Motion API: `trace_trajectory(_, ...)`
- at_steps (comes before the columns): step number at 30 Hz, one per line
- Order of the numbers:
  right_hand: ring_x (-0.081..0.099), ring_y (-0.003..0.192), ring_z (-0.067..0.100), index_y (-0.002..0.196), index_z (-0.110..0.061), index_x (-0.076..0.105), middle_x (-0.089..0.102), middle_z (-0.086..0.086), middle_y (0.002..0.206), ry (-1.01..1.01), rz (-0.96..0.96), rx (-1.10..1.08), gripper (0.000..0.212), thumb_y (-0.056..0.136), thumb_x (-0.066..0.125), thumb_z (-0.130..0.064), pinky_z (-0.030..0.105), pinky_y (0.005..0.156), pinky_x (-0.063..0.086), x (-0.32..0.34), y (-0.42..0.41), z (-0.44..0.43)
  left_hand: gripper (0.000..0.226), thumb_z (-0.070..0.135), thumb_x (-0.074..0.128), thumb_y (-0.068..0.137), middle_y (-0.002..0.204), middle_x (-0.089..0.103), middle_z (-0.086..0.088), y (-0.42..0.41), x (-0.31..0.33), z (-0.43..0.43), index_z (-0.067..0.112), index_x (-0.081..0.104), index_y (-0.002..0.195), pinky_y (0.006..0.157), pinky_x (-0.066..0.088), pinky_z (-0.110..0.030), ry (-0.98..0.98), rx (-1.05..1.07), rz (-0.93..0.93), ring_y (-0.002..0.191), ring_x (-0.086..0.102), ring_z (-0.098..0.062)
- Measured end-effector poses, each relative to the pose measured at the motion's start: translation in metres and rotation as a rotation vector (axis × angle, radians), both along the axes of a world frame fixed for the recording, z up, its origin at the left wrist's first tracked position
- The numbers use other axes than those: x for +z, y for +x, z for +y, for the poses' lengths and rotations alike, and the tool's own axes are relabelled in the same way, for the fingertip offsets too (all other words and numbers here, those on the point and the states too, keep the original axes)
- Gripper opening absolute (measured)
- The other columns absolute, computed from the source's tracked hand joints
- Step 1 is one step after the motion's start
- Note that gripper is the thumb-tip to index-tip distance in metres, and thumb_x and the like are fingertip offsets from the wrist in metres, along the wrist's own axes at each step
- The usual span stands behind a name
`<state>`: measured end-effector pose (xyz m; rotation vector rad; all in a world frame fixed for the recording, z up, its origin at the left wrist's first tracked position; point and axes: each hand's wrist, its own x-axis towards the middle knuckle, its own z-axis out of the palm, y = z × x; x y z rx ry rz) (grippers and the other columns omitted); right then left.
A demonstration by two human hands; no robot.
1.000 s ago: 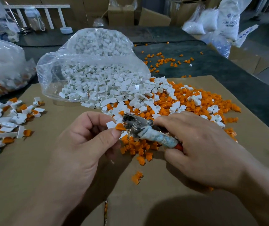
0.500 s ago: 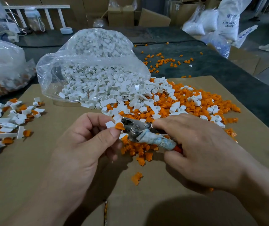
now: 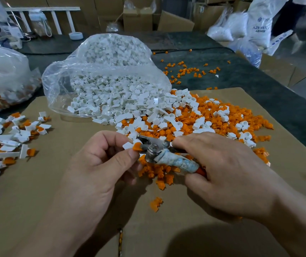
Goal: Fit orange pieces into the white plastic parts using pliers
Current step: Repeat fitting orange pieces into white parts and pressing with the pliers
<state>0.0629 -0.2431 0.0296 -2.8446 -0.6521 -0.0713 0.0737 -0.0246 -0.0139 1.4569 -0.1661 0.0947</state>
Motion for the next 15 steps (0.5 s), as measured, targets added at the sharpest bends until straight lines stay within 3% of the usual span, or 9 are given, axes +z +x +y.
trace_trajectory(5, 0.048, 0.104, 0.002, 0.133, -0.036, 0.044, 0.055, -0.021, 0.117, 0.008, 0.008, -0.002, 0.061, 0.078, 0.024, -0.054, 0.028, 0.086, 0.046, -0.0003, -0.0010, 0.0005, 0.016, 0.036, 0.074, 0.068, 0.066, 0.069, -0.010, 0.0018, -0.0010, 0.0034, 0.029, 0.072, 0.083, 0.049, 0.053, -0.022, 0.043, -0.057, -0.028, 0.056, 0.064, -0.012)
trace_trajectory(12, 0.046, 0.081, 0.006, 0.111, -0.039, 0.054, 0.053, -0.020, 0.087, -0.080, -0.011, 0.015, 0.057, 0.078, 0.013, -0.061, 0.026, 0.077, 0.039, 0.0007, 0.0017, 0.0035, 0.015, 0.036, 0.074, 0.073, 0.068, 0.069, -0.008, 0.0042, -0.0068, 0.0062, 0.028, 0.072, 0.085, 0.051, 0.053, -0.022, 0.063, -0.082, -0.060, 0.060, 0.065, -0.014)
trace_trajectory(15, 0.045, 0.080, 0.004, 0.104, -0.039, 0.054, 0.050, -0.019, 0.085, -0.091, -0.026, -0.002, 0.059, 0.076, 0.008, -0.063, 0.023, 0.073, 0.040, -0.0012, 0.0009, 0.0036, 0.014, 0.035, 0.074, 0.074, 0.068, 0.069, -0.008, 0.0043, -0.0086, 0.0060, 0.029, 0.072, 0.086, 0.051, 0.053, -0.022, 0.066, -0.091, -0.073, 0.061, 0.066, -0.014)
